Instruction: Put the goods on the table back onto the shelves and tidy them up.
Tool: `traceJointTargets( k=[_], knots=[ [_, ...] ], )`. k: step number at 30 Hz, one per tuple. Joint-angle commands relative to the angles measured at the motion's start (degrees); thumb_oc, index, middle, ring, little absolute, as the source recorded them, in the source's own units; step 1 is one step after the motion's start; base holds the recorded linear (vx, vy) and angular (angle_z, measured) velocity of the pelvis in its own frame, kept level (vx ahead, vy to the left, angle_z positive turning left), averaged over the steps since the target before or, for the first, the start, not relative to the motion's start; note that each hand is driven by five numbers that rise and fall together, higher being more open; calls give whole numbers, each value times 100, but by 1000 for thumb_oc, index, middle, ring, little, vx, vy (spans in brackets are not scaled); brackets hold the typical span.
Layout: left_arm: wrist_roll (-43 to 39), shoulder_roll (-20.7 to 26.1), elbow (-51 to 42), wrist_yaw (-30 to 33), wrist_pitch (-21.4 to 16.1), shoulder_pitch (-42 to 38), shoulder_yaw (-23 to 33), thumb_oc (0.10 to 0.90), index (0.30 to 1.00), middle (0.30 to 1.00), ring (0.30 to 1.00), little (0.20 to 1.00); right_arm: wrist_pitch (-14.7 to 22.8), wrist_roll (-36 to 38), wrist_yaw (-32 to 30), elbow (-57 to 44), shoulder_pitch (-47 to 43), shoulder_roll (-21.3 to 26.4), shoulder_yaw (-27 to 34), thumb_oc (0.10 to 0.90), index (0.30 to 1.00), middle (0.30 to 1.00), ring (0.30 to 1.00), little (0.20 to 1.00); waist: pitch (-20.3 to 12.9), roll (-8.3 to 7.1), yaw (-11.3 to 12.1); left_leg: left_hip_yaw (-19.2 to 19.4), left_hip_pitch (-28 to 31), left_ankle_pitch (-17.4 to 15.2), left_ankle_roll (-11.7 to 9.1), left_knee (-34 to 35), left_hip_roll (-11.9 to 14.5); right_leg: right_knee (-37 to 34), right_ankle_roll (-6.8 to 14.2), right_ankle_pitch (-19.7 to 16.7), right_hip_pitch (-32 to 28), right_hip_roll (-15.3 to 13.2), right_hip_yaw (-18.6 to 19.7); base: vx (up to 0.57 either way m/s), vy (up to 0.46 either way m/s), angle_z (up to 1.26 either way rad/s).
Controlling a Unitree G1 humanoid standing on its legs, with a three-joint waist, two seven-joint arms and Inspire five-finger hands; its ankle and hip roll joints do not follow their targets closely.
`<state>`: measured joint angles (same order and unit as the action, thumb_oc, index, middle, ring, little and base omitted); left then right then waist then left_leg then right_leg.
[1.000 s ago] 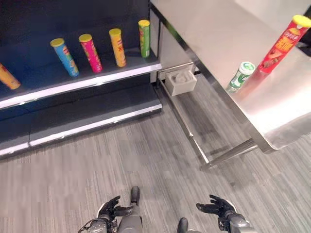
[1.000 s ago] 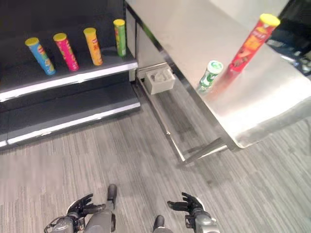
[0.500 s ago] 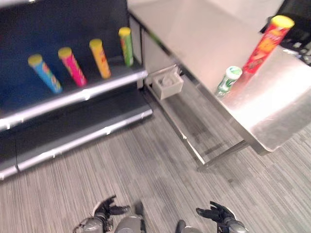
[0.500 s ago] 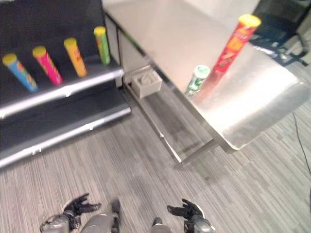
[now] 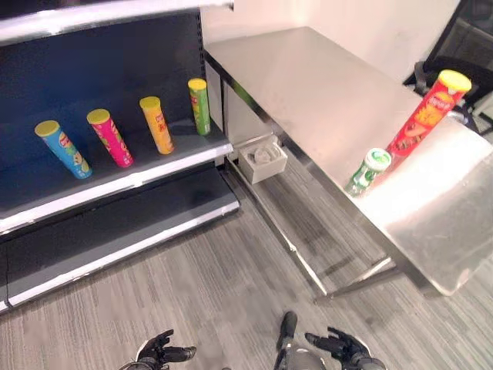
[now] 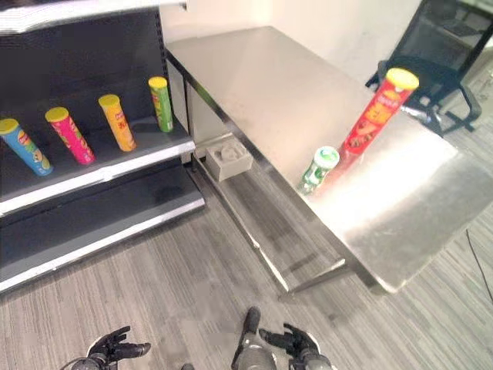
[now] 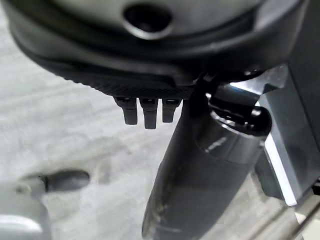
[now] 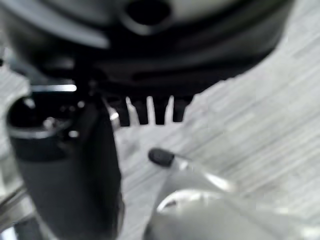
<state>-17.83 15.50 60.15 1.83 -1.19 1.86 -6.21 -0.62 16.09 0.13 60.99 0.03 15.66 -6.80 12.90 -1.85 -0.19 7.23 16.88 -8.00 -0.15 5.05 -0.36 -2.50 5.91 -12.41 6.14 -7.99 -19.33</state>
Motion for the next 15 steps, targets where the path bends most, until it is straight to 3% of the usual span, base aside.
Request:
traceJointTargets(
  k=[1,3,5,6,7,8,9,10,12,13,14,15],
  knots=[
    [185,147,-75,-32,-220,-315,-108,800,900,900,900,900,160,21,-38,-72,-187,335,23,800,900,900,900,900,-11,-107,-17,-229,-437,69,-252,-280,220,-54,614,142,-133,-343,-67,410,-221,35],
    [179,149,-139,-29,-225,-354,-168,800,900,900,900,900,178,37,-36,-19,-171,334,-5,800,900,900,900,900,-42,-78,-48,-235,-493,61,-349,-482,351,-70,537,250,-207,-250,-165,277,-194,29],
    [98,188,-325,-58,-218,-409,-223,800,900,900,900,900,184,-56,-19,182,-134,338,-113,800,900,900,900,900,-47,-73,-74,-47,-963,391,-745,-1789,674,-249,343,524,-489,-64,-485,277,-286,9],
    [96,191,-341,-73,-205,-419,-246,800,900,900,900,900,181,-72,-3,208,-119,337,-138,800,900,900,900,900,16,-84,-68,-8,-1206,604,-835,-2347,780,-250,253,627,-606,-21,-526,134,-172,35],
    [96,192,-342,-73,-205,-418,-246,800,900,900,900,900,181,-72,-3,208,-119,336,-139,800,900,900,900,900,10,-87,-74,-12,-1214,607,-834,-2347,777,-250,253,627,-601,-24,-531,87,-174,23],
    [-16,169,-475,-83,-206,-425,-281,800,900,900,900,900,163,-67,11,307,-85,343,-157,800,900,900,900,900,231,-153,7,-54,-1722,1001,-894,-3480,864,-250,62,862,-841,61,-538,51,-113,-1],
    [-17,170,-475,-82,-206,-426,-281,800,900,900,900,900,164,-67,11,309,-87,342,-157,800,900,900,900,900,226,-147,-3,-68,-1747,993,-896,-3506,871,-250,59,863,-834,67,-548,107,-114,-36],
    [-82,139,-484,-60,-191,-464,-278,800,900,900,900,900,141,-48,-10,435,-70,351,-95,800,900,900,900,900,295,-131,-27,251,-1901,1025,-833,-3218,1224,-250,85,958,-901,84,-587,95,37,-33],
    [-37,99,-423,-75,-190,-508,-302,800,900,900,900,900,130,38,-38,547,-36,341,33,800,900,900,900,900,273,-100,-43,665,-1796,897,-786,-2156,1477,-250,227,990,-944,14,-547,143,195,-19],
    [1,56,-359,-57,-184,-530,-339,800,900,900,900,900,136,29,-56,570,-5,354,76,800,900,900,900,900,220,-17,-30,511,-1777,949,-825,-1091,1348,-250,326,976,-906,-30,-422,132,327,-35],
    [-6,31,-338,-26,-198,-533,-363,800,900,900,900,900,148,24,-63,573,14,363,84,800,900,900,900,900,183,55,-14,315,-1821,1159,-856,-679,1285,-250,355,976,-864,-35,-344,141,394,-67],
    [25,13,-192,-3,-209,-559,-381,800,900,900,900,900,147,-21,-66,643,10,377,96,800,900,900,900,900,134,112,-28,46,-1732,1055,-848,-535,1160,-250,388,975,-859,-74,-169,121,313,-93]
  ],
)
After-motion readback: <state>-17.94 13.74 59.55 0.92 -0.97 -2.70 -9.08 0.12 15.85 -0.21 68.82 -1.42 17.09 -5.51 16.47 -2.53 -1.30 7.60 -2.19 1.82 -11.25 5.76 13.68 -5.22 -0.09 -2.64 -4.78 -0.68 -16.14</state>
